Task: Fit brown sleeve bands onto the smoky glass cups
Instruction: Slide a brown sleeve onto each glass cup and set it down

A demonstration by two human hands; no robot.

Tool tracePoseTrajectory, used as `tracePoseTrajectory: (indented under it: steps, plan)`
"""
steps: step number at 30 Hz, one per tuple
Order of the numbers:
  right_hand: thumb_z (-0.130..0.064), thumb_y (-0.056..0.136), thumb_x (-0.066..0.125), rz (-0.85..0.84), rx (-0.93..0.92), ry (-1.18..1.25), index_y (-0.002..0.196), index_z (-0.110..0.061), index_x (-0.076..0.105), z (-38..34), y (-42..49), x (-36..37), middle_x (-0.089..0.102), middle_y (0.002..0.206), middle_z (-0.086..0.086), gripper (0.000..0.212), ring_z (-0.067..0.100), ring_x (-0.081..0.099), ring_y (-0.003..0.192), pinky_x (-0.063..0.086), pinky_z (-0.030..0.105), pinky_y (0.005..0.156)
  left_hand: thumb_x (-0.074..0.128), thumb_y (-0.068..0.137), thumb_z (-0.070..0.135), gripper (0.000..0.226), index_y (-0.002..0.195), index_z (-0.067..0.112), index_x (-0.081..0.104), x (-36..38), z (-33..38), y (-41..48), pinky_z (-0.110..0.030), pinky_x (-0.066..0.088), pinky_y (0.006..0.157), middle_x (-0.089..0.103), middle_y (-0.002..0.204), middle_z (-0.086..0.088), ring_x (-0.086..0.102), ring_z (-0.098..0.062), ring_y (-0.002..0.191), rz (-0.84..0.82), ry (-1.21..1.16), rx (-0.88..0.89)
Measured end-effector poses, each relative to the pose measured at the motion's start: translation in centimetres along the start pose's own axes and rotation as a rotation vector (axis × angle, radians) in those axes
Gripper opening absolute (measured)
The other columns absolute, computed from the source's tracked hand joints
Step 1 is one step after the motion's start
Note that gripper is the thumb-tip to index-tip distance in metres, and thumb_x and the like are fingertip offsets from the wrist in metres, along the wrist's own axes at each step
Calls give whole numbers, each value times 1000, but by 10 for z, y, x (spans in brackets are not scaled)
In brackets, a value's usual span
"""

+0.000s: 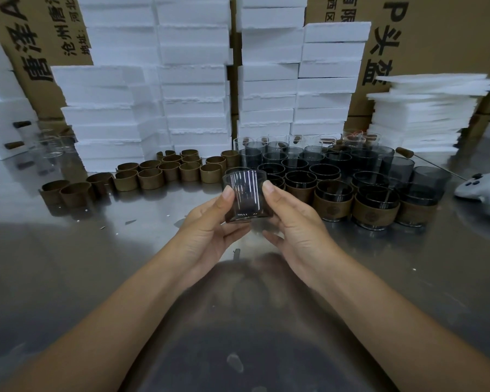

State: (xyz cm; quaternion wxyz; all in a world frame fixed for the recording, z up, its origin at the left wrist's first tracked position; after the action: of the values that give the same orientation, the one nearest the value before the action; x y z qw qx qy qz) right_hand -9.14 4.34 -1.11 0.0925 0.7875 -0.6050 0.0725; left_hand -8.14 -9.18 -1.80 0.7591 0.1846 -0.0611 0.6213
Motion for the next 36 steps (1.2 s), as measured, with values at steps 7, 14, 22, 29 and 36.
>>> tracePoseTrajectory:
  steps: [7,14,22,29,36]
  plan:
    - [-61,77,44,-105,-130,-190,107,-33,68,-2,-2,5,71,103,-21,48,-10,62,100,44,13,90,79,52,67,65,102,27,74,-7,-1,1,-31,55,88,72,110,-1,67,-13,104,70,91,5]
    - [-31,91,59,39,-226,-167,108,-14,64,0,0,1,71,81,-17,25,-13,62,72,41,1,62,72,58,51,65,112,17,63,-9,0,-1,-25,50,74,74,100,-1,68,-13,94,222,171,1]
    - [-38,83,67,55,-152,-207,122,-21,57,2,0,2,71,102,-6,44,-6,65,87,46,9,71,74,63,49,48,102,21,68,-6,-1,-1,-21,53,72,74,101,-1,68,-12,96,164,178,13]
    - [-56,66,64,-68,-47,-169,102,-21,73,0,-1,-1,75,99,-6,51,9,66,99,46,29,88,71,68,51,42,99,23,76,-3,0,-1,-22,53,78,73,107,-5,68,-13,98,70,118,-11]
    - [-57,63,65,-116,52,-8,88,-28,77,1,4,-6,74,94,-6,41,7,64,89,47,31,92,59,82,40,34,101,17,76,0,4,-2,-22,54,77,73,104,-7,70,-15,95,36,-29,-21]
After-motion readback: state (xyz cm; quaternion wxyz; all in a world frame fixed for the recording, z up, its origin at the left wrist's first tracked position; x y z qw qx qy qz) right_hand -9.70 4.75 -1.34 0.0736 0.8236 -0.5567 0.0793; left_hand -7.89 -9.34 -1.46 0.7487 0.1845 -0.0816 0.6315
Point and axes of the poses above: each hand's wrist, its own y-axis towards the middle knuckle, its own x-axis out of the palm, z = x × y, the point moved 3 cm from there along y, towards the middle knuckle
